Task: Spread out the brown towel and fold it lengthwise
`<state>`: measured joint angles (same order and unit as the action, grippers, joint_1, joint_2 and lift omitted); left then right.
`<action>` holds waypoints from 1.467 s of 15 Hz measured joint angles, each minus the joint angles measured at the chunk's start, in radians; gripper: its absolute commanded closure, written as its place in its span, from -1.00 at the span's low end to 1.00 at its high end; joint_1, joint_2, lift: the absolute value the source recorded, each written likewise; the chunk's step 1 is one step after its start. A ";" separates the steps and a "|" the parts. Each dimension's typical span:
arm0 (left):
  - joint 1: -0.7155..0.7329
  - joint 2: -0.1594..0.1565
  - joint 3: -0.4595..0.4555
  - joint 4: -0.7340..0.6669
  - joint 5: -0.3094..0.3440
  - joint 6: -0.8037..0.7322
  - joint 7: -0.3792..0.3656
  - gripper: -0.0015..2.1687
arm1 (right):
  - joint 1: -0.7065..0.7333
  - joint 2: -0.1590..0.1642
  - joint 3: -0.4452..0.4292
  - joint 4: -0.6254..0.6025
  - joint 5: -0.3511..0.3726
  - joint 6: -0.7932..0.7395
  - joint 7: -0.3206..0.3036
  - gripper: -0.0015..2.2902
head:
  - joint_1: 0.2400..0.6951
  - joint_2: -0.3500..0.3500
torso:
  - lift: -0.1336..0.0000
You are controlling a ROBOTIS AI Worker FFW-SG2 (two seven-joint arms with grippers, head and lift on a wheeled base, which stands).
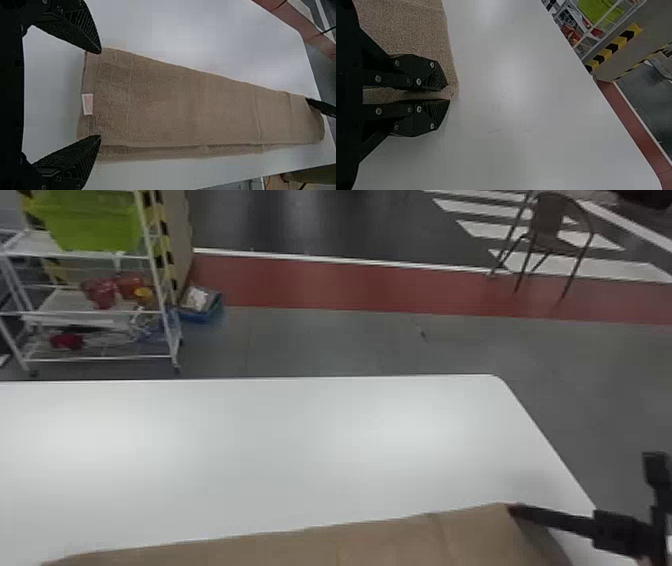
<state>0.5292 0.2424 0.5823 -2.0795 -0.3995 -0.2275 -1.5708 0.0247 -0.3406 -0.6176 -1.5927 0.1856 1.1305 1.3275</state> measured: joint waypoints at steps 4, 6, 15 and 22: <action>0.051 -0.009 -0.059 -0.007 -0.005 -0.010 0.000 -0.81 | -0.004 -0.003 0.007 0.005 0.000 -0.002 -0.001 -0.12 | 1.00 -0.78 | -0.83; 0.066 -0.008 -0.069 -0.012 -0.008 -0.007 0.000 -0.80 | -0.004 -0.006 0.004 0.013 0.000 -0.011 -0.001 -0.12 | 1.00 -0.83 | -0.83; 0.055 0.009 -0.079 0.050 -0.039 -0.016 0.000 -0.60 | -0.010 -0.007 0.004 0.031 -0.001 -0.031 -0.013 -0.12 | 1.00 -0.81 | -0.83; 0.039 0.021 -0.080 0.092 -0.058 -0.065 0.000 -0.16 | -0.011 -0.006 0.002 0.031 -0.002 -0.026 -0.013 -0.12 | 1.00 -0.78 | -0.83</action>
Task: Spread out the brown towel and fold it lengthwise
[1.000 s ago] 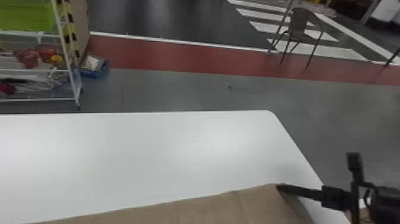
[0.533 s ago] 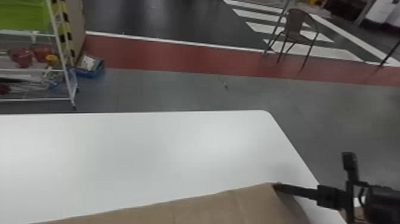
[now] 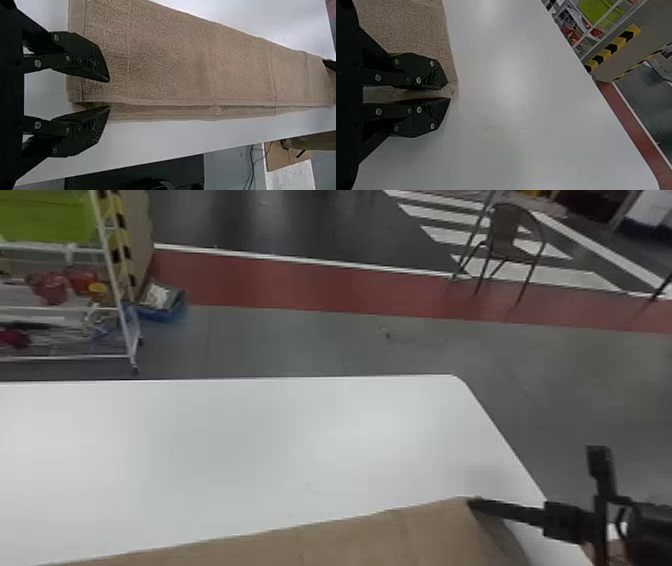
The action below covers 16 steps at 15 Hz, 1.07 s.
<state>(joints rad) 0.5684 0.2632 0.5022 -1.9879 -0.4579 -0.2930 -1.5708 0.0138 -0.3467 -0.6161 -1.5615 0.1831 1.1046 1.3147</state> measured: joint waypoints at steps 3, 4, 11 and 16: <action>-0.007 0.003 -0.001 0.008 -0.002 -0.008 0.000 -0.16 | 0.001 0.000 -0.002 0.000 -0.001 0.002 0.000 -0.12 | 1.00 -0.77 | -0.83; -0.008 0.005 -0.001 0.008 -0.002 -0.008 0.000 -0.16 | 0.001 0.000 -0.003 0.000 -0.001 0.003 0.000 -0.12 | 1.00 -0.77 | -0.83; -0.007 0.011 0.000 -0.013 -0.002 -0.058 0.000 0.16 | 0.002 0.000 -0.005 0.000 0.002 0.002 0.000 -0.12 | 1.00 -0.79 | -0.83; 0.047 0.011 0.018 -0.119 0.027 -0.051 0.000 0.16 | 0.000 -0.001 0.003 0.000 0.005 0.002 0.000 -0.12 | 1.00 -0.84 | -0.83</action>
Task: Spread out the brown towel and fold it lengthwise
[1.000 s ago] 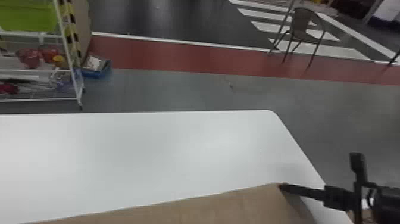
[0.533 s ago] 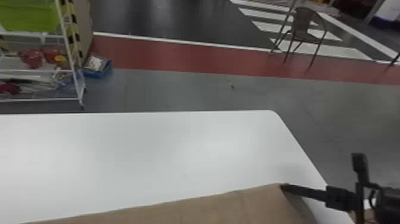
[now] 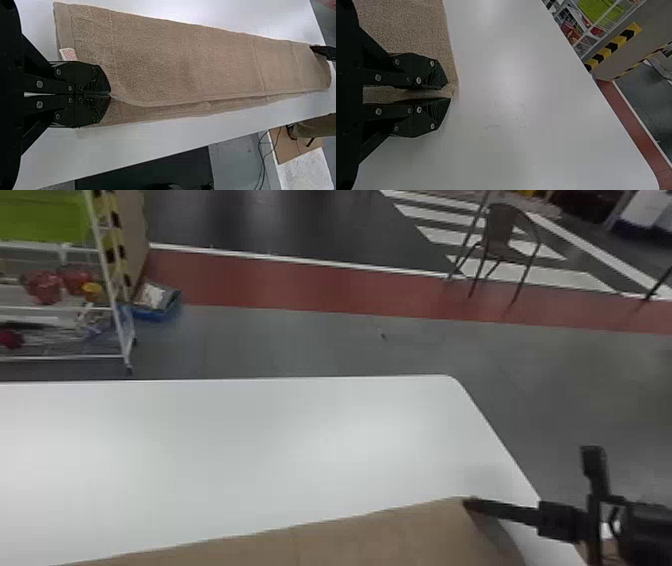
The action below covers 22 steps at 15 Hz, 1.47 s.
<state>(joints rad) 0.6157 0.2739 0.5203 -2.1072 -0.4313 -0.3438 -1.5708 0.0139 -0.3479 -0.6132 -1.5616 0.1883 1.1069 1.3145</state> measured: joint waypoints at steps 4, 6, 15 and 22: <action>0.045 -0.002 -0.001 -0.044 0.003 0.005 0.000 0.15 | -0.002 0.000 0.003 0.000 -0.001 0.000 0.000 -0.12 | 1.00 -0.88 | -0.83; 0.050 -0.005 -0.006 -0.041 -0.004 0.004 0.000 0.15 | -0.002 0.000 0.003 0.000 0.000 0.001 0.000 -0.12 | 1.00 -0.90 | -0.83; 0.027 -0.001 -0.018 -0.015 -0.025 -0.001 0.000 0.15 | -0.020 0.000 -0.031 0.003 -0.017 0.020 -0.002 0.14 | 1.00 -0.91 | -0.83; 0.048 -0.003 -0.023 -0.027 -0.023 -0.006 0.000 0.15 | -0.058 -0.004 -0.039 0.022 -0.033 0.107 -0.012 0.35 | 1.00 -0.93 | -0.83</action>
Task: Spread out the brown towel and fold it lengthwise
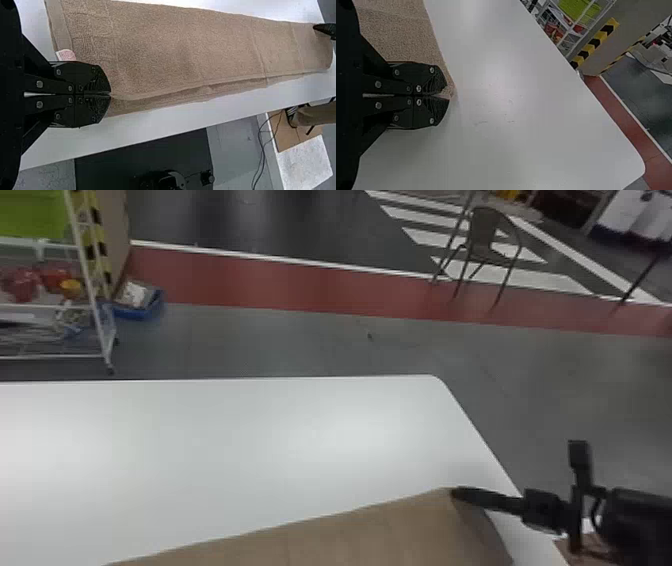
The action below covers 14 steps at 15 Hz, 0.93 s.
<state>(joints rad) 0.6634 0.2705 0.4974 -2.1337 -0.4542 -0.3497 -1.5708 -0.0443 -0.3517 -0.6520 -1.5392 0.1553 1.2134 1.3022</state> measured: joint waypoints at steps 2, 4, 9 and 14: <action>0.003 -0.002 -0.002 0.000 -0.001 -0.003 0.000 0.15 | -0.027 -0.009 -0.001 0.024 -0.011 0.070 -0.006 0.40 | 1.00 -0.93 | -0.83; 0.005 -0.002 -0.002 0.004 -0.002 -0.004 0.000 0.15 | -0.066 -0.031 -0.009 0.071 -0.045 0.185 -0.019 0.40 | 1.00 -0.93 | -0.83; 0.005 0.002 0.001 0.010 -0.002 -0.005 0.000 0.15 | -0.124 -0.072 -0.032 0.158 -0.099 0.329 -0.055 0.40 | 1.00 -0.93 | -0.83; 0.026 0.002 -0.006 -0.009 -0.001 -0.007 0.000 0.15 | -0.146 -0.098 -0.034 0.219 -0.117 0.345 -0.086 0.08 | 1.00 -1.00 | -0.83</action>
<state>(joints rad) 0.6896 0.2722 0.4917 -2.1426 -0.4556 -0.3565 -1.5708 -0.1904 -0.4500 -0.6864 -1.3202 0.0388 1.5587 1.2165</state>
